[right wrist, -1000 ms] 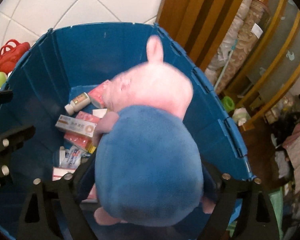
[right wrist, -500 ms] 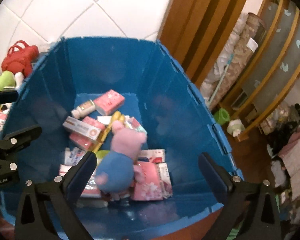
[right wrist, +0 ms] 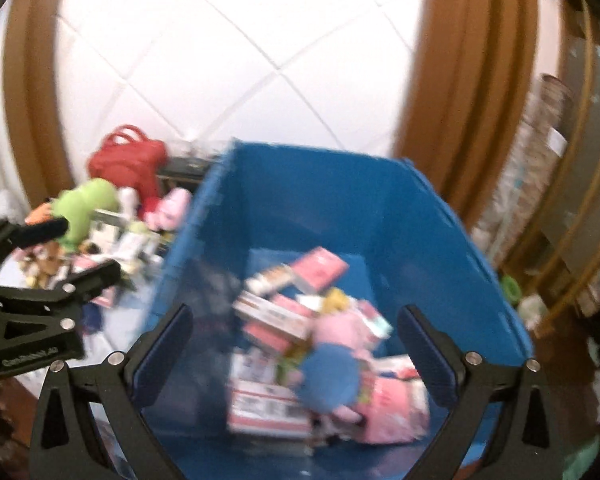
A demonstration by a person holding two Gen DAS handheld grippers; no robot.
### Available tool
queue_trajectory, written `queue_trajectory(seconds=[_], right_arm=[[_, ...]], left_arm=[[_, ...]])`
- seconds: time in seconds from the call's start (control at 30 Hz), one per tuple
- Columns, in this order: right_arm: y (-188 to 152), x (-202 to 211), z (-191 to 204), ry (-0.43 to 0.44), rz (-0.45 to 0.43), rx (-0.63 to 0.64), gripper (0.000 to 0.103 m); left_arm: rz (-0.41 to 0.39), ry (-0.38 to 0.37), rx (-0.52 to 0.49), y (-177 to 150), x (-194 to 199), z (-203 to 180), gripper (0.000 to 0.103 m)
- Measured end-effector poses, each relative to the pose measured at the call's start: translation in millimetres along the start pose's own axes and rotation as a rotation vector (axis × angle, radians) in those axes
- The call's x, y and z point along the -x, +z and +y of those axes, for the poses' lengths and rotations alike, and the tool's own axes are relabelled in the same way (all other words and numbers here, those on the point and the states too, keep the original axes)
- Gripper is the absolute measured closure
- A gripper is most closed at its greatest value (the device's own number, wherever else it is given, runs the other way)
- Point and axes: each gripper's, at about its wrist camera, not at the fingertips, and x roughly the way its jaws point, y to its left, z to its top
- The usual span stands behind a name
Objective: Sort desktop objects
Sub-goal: 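Move both tools back over the pile on the table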
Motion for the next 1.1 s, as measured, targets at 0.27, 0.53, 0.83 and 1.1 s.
queue_trajectory(seconds=[0.27,0.53,0.83,1.1], right_arm=[[14.7,-14.7,92.1,0.152,-0.043,0.015,0.0],[21.9,-47.9,181.5,0.259,-0.016,0.007,0.0],[-3.8,-178.9,256.7,0.229,0.202,-0.06,0.0],[-35.8,-252.1,277.8,0.277,0.393,0.015,0.0]], left_arm=[[0.009,0.129,0.114,-44.6,-8.9,117.8,0.023],[0.13,0.26,0.237,-103.0,-46.8,266.6,0.023],[0.311,0.312,0.306,-171.1,-118.2,369.4,0.023],[0.455,0.273,0.417,-215.8,-202.6,385.6,0.024]])
